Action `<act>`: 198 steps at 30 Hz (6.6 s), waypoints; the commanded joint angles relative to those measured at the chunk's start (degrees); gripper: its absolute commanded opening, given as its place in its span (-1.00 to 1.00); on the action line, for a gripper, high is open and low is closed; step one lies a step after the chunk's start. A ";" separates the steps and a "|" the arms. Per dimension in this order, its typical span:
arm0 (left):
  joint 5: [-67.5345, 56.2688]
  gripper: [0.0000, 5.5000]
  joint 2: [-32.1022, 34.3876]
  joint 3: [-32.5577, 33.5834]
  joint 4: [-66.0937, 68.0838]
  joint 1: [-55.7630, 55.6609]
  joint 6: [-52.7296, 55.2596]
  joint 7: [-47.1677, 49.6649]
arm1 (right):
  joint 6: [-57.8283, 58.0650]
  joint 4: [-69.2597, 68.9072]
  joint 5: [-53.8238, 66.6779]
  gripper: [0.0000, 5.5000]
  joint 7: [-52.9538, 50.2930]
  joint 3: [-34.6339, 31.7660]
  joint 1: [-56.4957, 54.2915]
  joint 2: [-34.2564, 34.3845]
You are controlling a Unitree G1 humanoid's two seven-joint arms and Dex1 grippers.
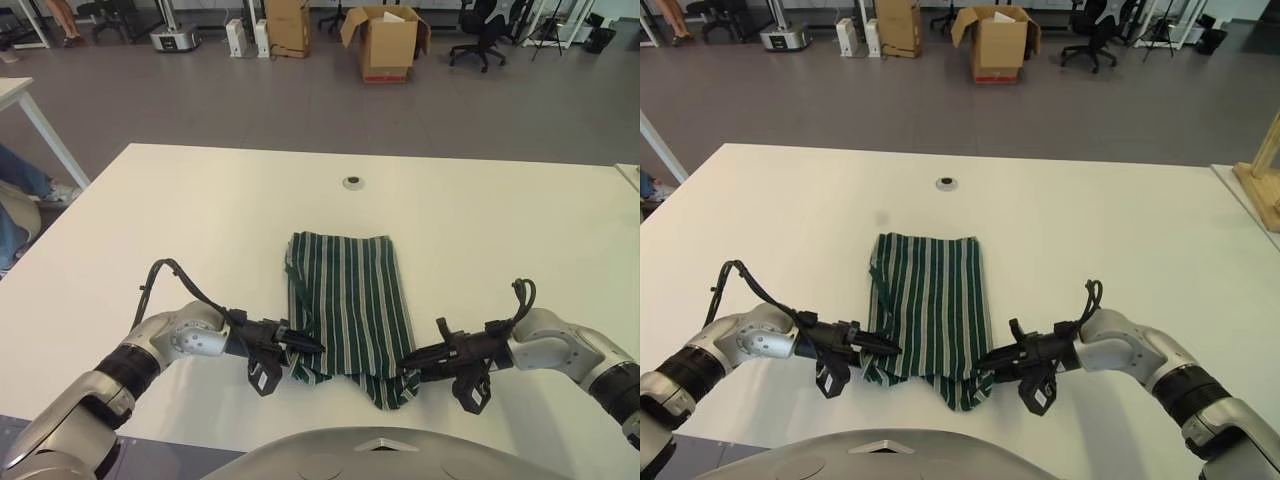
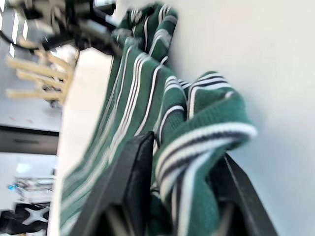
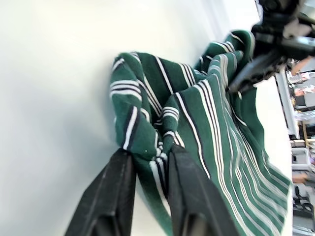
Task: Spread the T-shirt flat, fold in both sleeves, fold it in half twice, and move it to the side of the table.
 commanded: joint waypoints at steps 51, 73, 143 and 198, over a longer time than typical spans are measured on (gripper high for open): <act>-34.54 -0.38 -16.59 38.19 25.88 -19.07 69.09 -14.06 | 116.57 8.25 52.37 -0.26 -2.94 -27.60 -19.81 25.49; -22.22 -0.38 -13.78 21.93 -23.89 13.47 56.85 -17.85 | 83.52 -9.37 32.74 -0.26 0.83 -25.04 -5.21 22.16; -19.40 -0.56 -22.23 32.33 16.83 -15.35 31.57 -3.53 | 79.18 -8.22 29.66 -0.25 -3.25 -26.52 -1.17 27.59; -29.63 -0.56 -42.60 48.81 27.07 -18.45 58.72 28.39 | 64.67 13.23 25.64 -0.25 -45.07 -48.17 -9.64 42.89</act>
